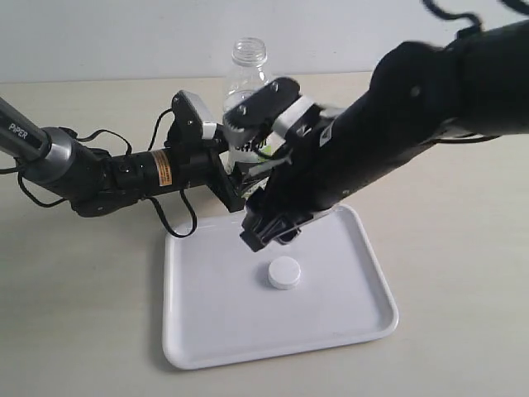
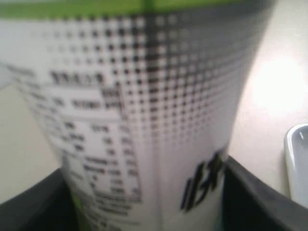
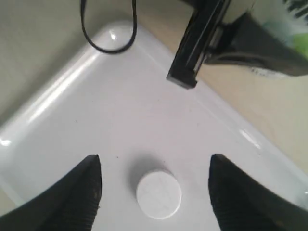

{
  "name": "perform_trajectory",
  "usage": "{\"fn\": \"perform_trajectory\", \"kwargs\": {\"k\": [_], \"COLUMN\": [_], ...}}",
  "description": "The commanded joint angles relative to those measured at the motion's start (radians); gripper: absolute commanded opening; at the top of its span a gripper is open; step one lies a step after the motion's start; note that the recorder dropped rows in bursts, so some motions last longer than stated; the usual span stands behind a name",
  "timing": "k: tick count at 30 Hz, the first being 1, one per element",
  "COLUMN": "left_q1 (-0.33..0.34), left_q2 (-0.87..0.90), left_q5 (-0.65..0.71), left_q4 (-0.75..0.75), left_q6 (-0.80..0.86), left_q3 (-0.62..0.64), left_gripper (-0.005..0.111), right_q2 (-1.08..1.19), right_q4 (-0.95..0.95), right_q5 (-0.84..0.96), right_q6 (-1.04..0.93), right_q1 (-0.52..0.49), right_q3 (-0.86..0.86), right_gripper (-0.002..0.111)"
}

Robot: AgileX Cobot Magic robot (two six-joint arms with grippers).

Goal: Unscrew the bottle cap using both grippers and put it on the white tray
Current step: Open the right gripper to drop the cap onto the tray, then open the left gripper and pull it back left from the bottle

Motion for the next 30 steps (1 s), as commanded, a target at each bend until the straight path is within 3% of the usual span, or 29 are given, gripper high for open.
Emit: {"fn": "perform_trajectory", "kwargs": {"k": [1, 6, 12, 23, 30], "left_q1": [0.000, 0.000, 0.000, 0.003, 0.030], "left_q2": [-0.004, -0.004, -0.004, -0.043, -0.045], "left_q5": [-0.004, 0.006, 0.001, -0.037, -0.039], "left_q4": [-0.031, -0.054, -0.081, -0.028, -0.024], "left_q6": [-0.005, -0.039, -0.043, -0.047, -0.086], "left_q3": [-0.002, -0.002, -0.002, -0.002, -0.002], "left_gripper": [0.054, 0.068, 0.105, 0.105, 0.105], "right_q2": [-0.196, -0.493, -0.762, -1.025, -1.326], "right_q4": [-0.001, -0.068, -0.289, -0.462, -0.557], "right_q5": [0.081, 0.238, 0.374, 0.586, 0.723], "right_q6": [0.056, 0.148, 0.344, 0.409, 0.505], "right_q1": [0.001, 0.001, 0.001, 0.001, 0.001], "right_q3": [-0.001, -0.001, -0.001, -0.001, -0.001], "right_gripper": [0.062, 0.057, 0.056, 0.056, 0.056]}}
